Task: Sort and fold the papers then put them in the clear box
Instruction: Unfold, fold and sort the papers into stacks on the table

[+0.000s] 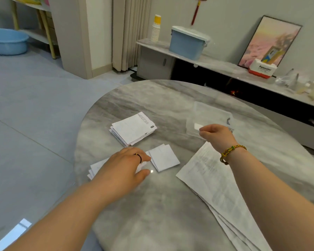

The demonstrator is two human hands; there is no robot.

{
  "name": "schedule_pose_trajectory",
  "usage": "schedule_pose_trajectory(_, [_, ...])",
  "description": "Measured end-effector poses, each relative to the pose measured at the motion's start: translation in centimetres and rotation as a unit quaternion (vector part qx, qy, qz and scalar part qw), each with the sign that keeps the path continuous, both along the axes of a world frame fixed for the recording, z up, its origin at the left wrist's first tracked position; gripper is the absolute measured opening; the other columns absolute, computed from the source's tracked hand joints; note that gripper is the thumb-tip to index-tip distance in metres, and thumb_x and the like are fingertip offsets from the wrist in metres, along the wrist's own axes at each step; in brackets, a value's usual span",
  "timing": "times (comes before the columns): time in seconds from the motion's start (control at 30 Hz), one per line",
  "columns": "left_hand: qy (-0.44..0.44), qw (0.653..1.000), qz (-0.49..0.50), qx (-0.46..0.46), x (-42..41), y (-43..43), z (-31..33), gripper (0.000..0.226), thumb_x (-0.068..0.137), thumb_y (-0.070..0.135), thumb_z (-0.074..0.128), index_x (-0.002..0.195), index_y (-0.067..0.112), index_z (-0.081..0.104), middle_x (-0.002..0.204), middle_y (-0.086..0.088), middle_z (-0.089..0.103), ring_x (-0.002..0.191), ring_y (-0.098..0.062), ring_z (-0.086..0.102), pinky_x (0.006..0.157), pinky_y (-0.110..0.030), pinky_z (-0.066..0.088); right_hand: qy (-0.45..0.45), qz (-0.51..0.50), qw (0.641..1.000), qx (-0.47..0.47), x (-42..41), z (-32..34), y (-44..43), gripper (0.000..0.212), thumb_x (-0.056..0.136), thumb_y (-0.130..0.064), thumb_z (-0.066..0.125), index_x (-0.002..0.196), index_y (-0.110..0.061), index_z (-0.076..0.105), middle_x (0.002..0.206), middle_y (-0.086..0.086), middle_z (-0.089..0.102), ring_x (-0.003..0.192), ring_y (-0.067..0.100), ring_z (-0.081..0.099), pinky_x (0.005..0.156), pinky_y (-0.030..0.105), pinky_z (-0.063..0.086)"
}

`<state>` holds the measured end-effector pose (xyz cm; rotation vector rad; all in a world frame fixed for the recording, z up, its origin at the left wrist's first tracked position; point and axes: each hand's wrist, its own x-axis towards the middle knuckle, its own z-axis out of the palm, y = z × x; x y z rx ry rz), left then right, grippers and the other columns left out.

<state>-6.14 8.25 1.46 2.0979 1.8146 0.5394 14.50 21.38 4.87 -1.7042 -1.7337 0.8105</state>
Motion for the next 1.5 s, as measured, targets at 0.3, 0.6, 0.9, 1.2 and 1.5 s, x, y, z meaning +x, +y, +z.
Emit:
schedule_pose_trajectory(0.3, [0.031, 0.994, -0.091, -0.042, 6.6, -0.3, -0.9, 0.041, 0.095, 0.034, 0.041, 0.136, 0.031, 0.038, 0.142, 0.02, 0.034, 0.132, -0.002, 0.03, 0.101, -0.016, 0.026, -0.063, -0.076, 0.992, -0.074, 11.7, -1.5, -6.9, 0.03, 0.086, -0.009, 0.061, 0.115, -0.004, 0.059, 0.119, 0.011, 0.058, 0.096, 0.017, 0.05, 0.082, 0.025, 0.036])
schedule_pose_trajectory(0.6, [0.126, 0.977, -0.141, -0.095, 9.3, 0.0, -3.0, 0.058, 0.092, 0.045, 0.043, 0.144, 0.029, 0.023, 0.155, 0.007, 0.008, 0.142, -0.009, 0.012, 0.113, -0.022, 0.014, -0.145, -0.026, 0.979, -0.144, 14.3, -4.2, -8.6, 0.062, 0.082, -0.036, 0.064, 0.136, -0.019, 0.037, 0.139, 0.001, 0.043, 0.129, 0.021, 0.04, 0.105, 0.034, 0.033])
schedule_pose_trajectory(0.9, [0.138, 0.978, -0.127, -0.095, 9.6, 0.3, -3.8, 0.06, 0.091, 0.047, 0.042, 0.144, 0.031, 0.02, 0.155, 0.011, 0.005, 0.142, -0.006, 0.01, 0.113, -0.021, 0.012, -0.296, 0.049, 0.946, -0.125, 12.7, -4.7, -8.1, 0.074, 0.078, -0.044, 0.065, 0.14, -0.026, 0.028, 0.139, -0.001, 0.035, 0.129, 0.021, 0.032, 0.107, 0.033, 0.027])
schedule_pose_trajectory(1.2, [0.123, 0.987, -0.101, -0.011, 11.5, 1.3, -3.8, 0.059, 0.094, 0.039, 0.041, 0.145, 0.034, 0.013, 0.155, 0.014, -0.002, 0.143, -0.005, 0.005, 0.113, -0.02, 0.007, -0.268, 0.084, 0.951, -0.129, 13.3, -4.9, -8.2, 0.072, 0.08, -0.042, 0.064, 0.139, -0.025, 0.029, 0.146, -0.005, 0.029, 0.134, 0.018, 0.025, 0.108, 0.031, 0.025])
schedule_pose_trajectory(1.5, [0.149, 0.974, -0.137, 0.102, 12.6, 3.1, -5.8, 0.016, 0.059, 0.036, 0.055, 0.056, 0.032, 0.07, 0.057, 0.02, 0.064, 0.049, -0.001, 0.062, 0.038, -0.008, 0.041, -0.271, 0.083, 0.952, -0.119, 13.6, -5.0, -8.6, 0.066, 0.081, -0.043, 0.062, 0.137, -0.027, 0.032, 0.144, -0.007, 0.033, 0.133, 0.016, 0.027, 0.107, 0.031, 0.025])
